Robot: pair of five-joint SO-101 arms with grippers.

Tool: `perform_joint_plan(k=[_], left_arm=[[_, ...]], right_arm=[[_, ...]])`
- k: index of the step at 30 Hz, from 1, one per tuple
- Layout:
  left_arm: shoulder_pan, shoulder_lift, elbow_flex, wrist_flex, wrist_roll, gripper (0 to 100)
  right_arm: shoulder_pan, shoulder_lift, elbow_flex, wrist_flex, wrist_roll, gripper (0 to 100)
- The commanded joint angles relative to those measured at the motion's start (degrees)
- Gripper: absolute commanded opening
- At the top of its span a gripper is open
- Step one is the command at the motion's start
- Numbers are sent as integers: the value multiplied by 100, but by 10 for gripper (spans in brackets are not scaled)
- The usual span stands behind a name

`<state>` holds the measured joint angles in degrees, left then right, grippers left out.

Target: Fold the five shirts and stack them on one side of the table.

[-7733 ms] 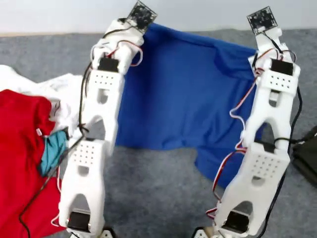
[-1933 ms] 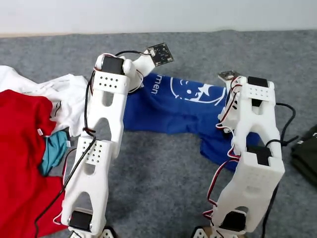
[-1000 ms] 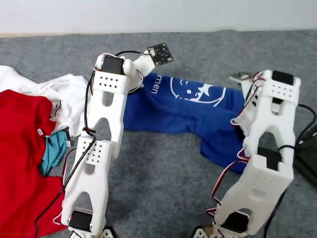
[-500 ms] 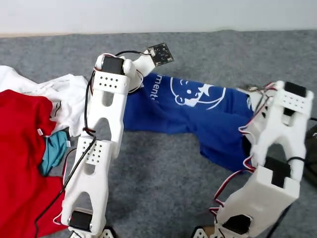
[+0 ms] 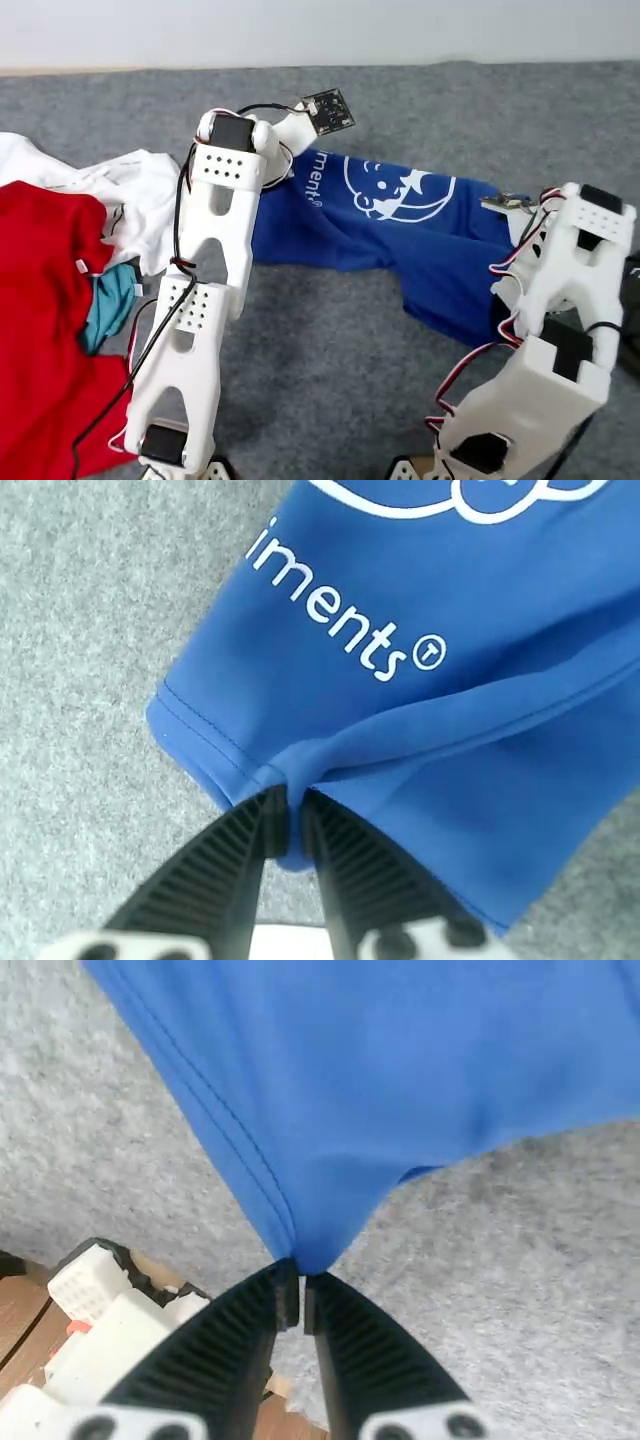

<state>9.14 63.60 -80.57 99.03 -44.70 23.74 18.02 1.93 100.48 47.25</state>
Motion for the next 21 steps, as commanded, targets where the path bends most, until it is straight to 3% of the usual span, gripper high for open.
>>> perform_joint_plan(k=[1,6,10,21], left_arm=[[35,-413,-22,149,53,2],[-18,-466,-57,158,-18,2],[-97,-853,295,167,-519,3],[70,-2954,3978,149,-1618,2]], right_arm=[[66,-400,-35,207,62,19],[163,-479,-229,233,35,128],[189,-945,-220,224,44,187],[189,-1534,-211,207,35,210]])
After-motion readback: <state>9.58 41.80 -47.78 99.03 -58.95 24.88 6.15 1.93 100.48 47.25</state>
